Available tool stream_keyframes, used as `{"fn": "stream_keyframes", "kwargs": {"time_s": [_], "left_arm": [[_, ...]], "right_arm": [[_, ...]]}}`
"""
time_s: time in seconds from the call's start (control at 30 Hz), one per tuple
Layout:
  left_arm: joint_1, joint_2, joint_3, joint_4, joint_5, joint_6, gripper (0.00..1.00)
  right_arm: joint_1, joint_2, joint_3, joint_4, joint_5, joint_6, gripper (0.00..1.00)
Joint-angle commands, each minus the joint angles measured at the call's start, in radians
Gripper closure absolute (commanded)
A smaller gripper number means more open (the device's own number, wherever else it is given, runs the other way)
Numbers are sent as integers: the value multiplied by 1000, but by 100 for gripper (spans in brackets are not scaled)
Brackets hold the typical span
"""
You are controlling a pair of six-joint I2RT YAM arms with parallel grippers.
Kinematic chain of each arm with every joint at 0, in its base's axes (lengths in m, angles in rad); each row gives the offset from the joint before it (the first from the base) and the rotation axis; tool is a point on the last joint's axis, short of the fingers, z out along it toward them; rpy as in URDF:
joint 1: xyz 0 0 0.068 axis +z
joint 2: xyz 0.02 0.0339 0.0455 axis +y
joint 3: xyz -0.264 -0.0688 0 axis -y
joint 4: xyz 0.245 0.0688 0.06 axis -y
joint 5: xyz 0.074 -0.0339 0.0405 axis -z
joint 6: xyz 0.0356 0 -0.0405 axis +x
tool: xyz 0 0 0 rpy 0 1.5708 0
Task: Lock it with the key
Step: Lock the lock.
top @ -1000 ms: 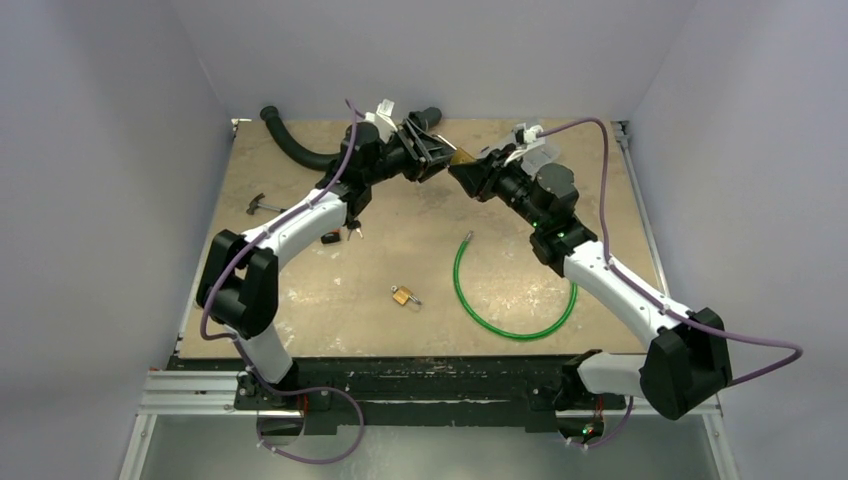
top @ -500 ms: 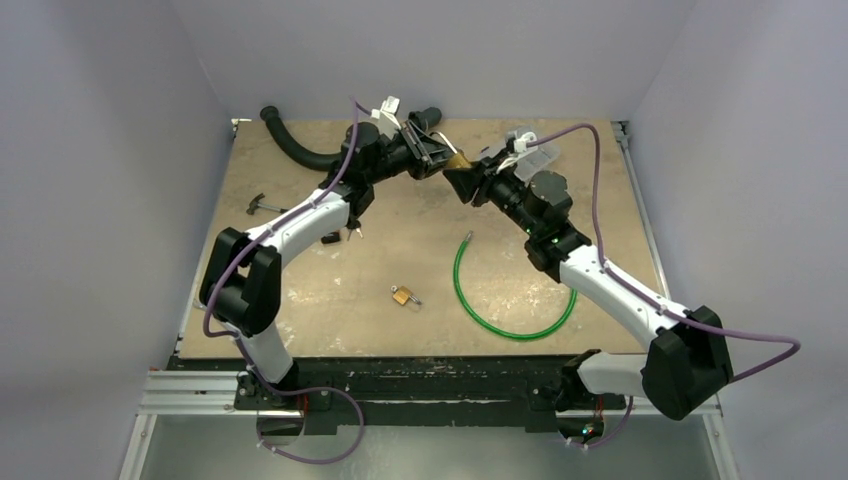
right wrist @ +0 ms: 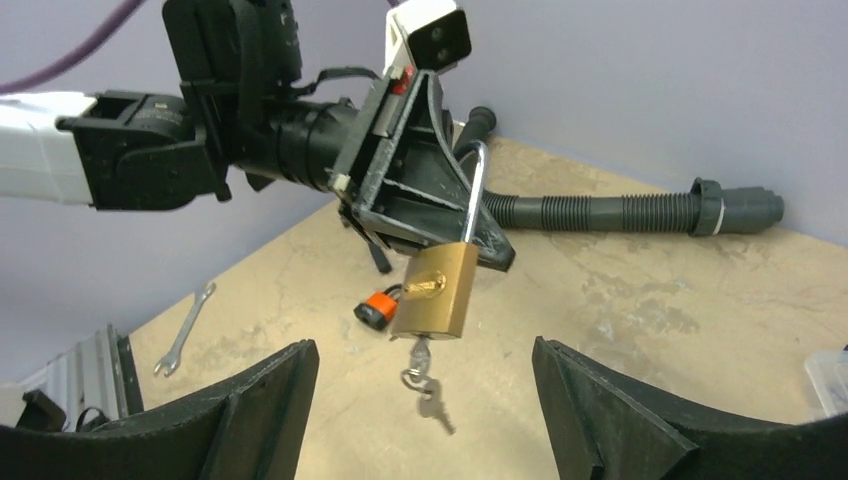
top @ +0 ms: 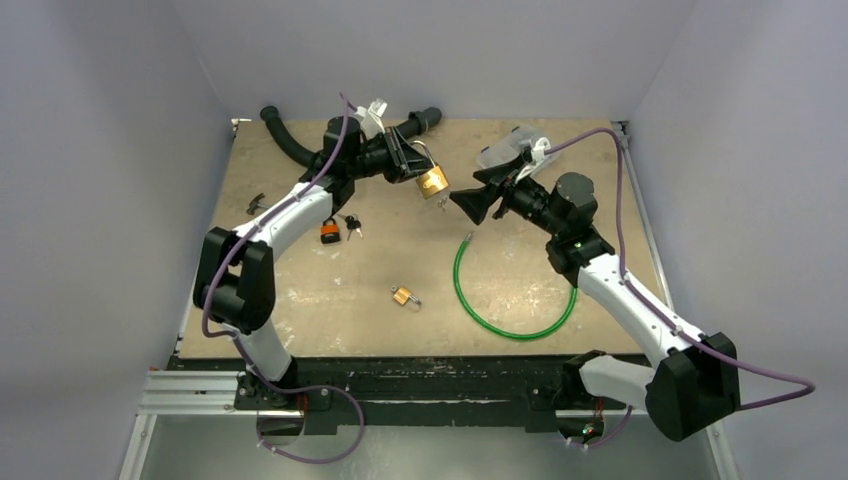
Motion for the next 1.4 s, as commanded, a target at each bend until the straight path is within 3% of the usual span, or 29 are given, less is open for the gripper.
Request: {"fn": "stream_keyframes", "kwargs": {"time_s": [0.0, 0.13, 0.27, 0.57, 0.7, 0.97, 1.37], "left_arm": [[16, -93, 80, 67, 140, 53, 100], [19, -94, 99, 74, 159, 50, 100], [19, -104, 84, 117, 159, 29, 100], [19, -123, -13, 377, 204, -90, 100], [19, -123, -18, 413, 212, -107, 100], [16, -111, -21, 462, 217, -140, 100], [13, -102, -22, 507, 223, -177, 100]], "right_arm": [[-33, -17, 12, -71, -197, -33, 16], [-33, -9, 21, -122, -248, -59, 29], [-30, 14, 11, -81, -293, 31, 40], [-30, 80, -1, 163, -368, 303, 37], [-30, 101, 1, 241, -391, 394, 42], [-30, 126, 1, 277, -374, 440, 57], [-30, 157, 17, 301, -353, 477, 69]]}}
